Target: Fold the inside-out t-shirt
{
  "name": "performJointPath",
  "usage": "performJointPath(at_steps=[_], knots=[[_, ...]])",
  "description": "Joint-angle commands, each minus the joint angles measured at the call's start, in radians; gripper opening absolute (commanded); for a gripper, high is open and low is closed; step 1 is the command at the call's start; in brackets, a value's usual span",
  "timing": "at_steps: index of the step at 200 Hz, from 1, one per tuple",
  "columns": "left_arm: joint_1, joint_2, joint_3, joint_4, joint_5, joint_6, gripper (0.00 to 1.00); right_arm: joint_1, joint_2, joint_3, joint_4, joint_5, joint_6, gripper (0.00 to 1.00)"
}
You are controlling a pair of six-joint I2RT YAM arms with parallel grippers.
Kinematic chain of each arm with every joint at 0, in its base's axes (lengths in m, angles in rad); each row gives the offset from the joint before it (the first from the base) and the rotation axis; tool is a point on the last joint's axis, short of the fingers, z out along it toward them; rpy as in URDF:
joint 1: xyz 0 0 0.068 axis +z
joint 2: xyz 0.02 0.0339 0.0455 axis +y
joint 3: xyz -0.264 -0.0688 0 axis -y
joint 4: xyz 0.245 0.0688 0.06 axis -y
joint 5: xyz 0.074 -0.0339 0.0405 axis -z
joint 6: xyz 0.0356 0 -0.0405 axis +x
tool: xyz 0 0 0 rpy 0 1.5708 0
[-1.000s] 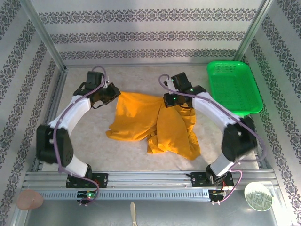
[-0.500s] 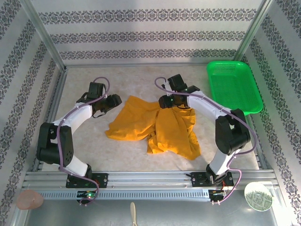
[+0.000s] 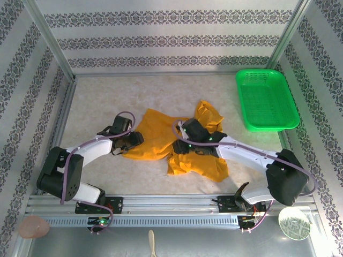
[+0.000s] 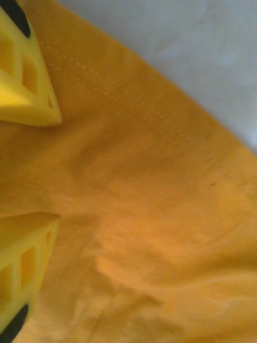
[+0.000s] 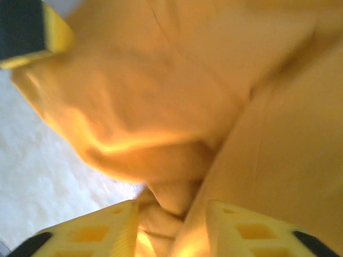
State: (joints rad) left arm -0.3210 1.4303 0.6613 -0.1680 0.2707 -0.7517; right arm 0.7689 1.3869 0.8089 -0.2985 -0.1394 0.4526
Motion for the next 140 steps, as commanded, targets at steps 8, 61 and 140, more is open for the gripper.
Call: performJointPath(at_steps=[8,61,140], knots=[[-0.049,-0.085,-0.08,-0.025,-0.053,-0.075,0.39,-0.033,-0.029,-0.132,0.078,0.065,0.132,0.35],[-0.166,-0.293,-0.268,0.023,-0.067,-0.257,0.42,-0.297,-0.095,-0.188,-0.01,0.102,0.075,0.4],[0.012,-0.317,0.04,-0.249,-0.19,-0.029,0.68,-0.269,-0.229,-0.015,-0.112,0.056,0.038,0.44]])
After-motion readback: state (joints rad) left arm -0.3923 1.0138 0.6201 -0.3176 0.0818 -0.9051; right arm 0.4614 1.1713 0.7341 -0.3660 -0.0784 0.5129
